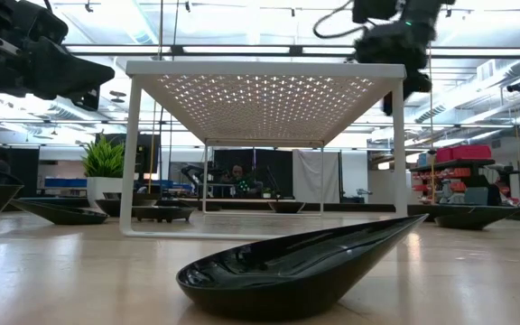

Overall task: Pick & Place Mini shaped plates
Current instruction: Put the black leaf shaped plate on the shelf

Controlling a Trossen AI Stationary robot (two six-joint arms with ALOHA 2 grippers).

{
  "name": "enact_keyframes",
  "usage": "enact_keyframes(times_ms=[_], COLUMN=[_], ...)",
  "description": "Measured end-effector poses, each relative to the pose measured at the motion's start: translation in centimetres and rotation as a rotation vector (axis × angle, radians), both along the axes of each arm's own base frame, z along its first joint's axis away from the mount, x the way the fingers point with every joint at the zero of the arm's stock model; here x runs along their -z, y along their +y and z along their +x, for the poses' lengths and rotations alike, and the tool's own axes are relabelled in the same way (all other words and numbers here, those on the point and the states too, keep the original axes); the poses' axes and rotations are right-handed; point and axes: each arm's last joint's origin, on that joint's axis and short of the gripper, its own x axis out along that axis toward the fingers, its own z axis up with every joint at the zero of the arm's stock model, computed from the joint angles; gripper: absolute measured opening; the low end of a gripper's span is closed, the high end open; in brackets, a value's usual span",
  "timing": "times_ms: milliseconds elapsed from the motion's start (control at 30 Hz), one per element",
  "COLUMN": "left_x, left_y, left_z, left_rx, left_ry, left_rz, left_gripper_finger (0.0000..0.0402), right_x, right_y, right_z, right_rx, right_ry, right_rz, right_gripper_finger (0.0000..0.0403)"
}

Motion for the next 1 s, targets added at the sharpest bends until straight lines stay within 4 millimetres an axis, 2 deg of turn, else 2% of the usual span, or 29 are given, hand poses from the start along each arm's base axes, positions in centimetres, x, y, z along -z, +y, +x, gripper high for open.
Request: enact_keyframes(times_ms=[233, 400, 733, 1000], left_x=[0.0, 0.0, 0.0, 0.0], left_y=[0.0, 0.0, 0.0, 0.0], left_z=[0.0, 0.0, 0.0, 0.0], left_rx=[0.0, 0.0, 0.0, 0.0], left_ry=[0.0, 0.0, 0.001, 0.0], left_rz=[0.0, 0.0, 0.0, 0.0], left_gripper_finger=[0.0021, 0.0021, 0.0021, 0.0021], right_x=[3.0, 4.3, 4.0, 3.8], right_y=[1.1, 2.4, 4.5, 6.2], right_z=[-2.9, -4.2, -5.1, -4.9], right_rx=[0.015, 0.063, 0.087, 0.132], right_ry=[0.084, 0.113, 0.094, 0.094], right_rz=[0.148, 0.224, 0.255, 0.248], right_gripper_finger=[0.0078, 0.0078, 0.0078, 0.0078])
